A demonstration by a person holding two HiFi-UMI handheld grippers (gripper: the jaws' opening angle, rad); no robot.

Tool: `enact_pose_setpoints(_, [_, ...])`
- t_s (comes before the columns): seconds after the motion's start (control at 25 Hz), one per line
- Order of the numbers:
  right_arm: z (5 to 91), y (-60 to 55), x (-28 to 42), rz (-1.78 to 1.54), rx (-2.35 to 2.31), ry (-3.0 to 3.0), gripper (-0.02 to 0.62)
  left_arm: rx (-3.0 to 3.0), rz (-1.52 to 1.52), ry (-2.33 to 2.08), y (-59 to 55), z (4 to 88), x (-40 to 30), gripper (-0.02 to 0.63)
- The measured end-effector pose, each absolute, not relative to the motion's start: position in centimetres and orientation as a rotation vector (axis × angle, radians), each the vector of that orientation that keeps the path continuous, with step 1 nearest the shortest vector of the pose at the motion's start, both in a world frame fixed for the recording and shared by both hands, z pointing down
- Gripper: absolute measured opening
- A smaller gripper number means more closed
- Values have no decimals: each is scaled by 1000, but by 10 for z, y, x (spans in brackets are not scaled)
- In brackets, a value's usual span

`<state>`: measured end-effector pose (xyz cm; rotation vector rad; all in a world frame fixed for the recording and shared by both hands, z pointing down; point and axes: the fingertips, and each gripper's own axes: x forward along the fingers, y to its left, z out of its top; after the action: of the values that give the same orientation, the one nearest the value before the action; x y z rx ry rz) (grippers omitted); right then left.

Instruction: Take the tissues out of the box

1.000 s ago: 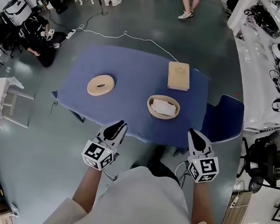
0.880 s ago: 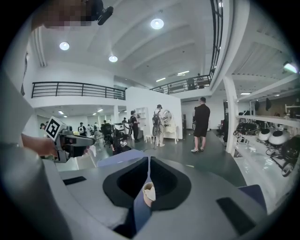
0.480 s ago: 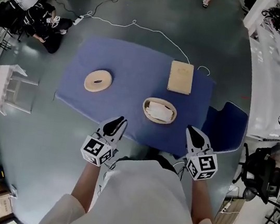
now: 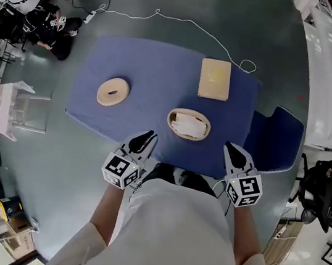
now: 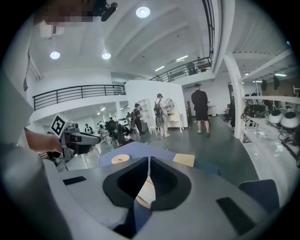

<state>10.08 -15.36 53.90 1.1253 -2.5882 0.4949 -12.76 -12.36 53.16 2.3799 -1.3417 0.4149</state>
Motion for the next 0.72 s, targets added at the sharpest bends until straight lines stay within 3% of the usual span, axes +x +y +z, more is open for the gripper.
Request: enact_pose_setpoints(0.72, [604, -165, 94, 697, 1341, -2353, 38, 2594, 994, -546, -189, 691, -61, 87])
